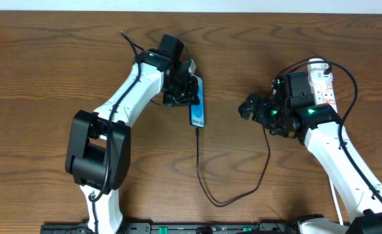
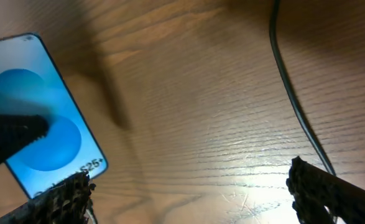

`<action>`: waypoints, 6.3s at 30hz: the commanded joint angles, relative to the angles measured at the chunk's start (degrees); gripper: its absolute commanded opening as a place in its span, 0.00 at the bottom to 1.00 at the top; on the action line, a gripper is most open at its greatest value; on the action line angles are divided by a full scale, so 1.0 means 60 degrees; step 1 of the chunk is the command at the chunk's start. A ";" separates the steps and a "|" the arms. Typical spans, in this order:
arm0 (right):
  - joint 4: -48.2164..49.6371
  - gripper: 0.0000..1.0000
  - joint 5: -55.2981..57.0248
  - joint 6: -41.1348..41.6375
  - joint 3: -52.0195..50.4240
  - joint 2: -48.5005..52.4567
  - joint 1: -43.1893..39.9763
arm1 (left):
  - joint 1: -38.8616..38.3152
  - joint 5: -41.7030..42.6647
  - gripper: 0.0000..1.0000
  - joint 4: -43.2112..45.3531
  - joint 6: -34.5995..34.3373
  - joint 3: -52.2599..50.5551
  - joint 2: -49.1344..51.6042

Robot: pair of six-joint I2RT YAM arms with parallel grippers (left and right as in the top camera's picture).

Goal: Plug charger to phone and switch on socket
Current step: 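Open the right gripper and withdraw it from the plug, then lower the plugged phone flat onto the table with the left gripper, then release the phone and move the right gripper to the power strip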

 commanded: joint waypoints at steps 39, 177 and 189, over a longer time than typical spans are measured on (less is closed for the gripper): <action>-0.0091 0.99 0.0142 0.0186 0.0062 -0.0080 -0.0324 | -0.0809 0.1147 0.07 0.1166 -0.0776 -0.0255 0.1406; -0.2018 0.99 0.4062 -0.0674 0.5796 0.5792 -0.5657 | 0.0601 -0.6568 0.89 -0.0707 0.0204 0.0539 -0.3661; -0.1053 0.99 0.3778 -0.0637 0.5792 0.6277 -0.5719 | 0.0601 -0.6568 0.89 -0.0707 0.0200 0.0539 -0.3661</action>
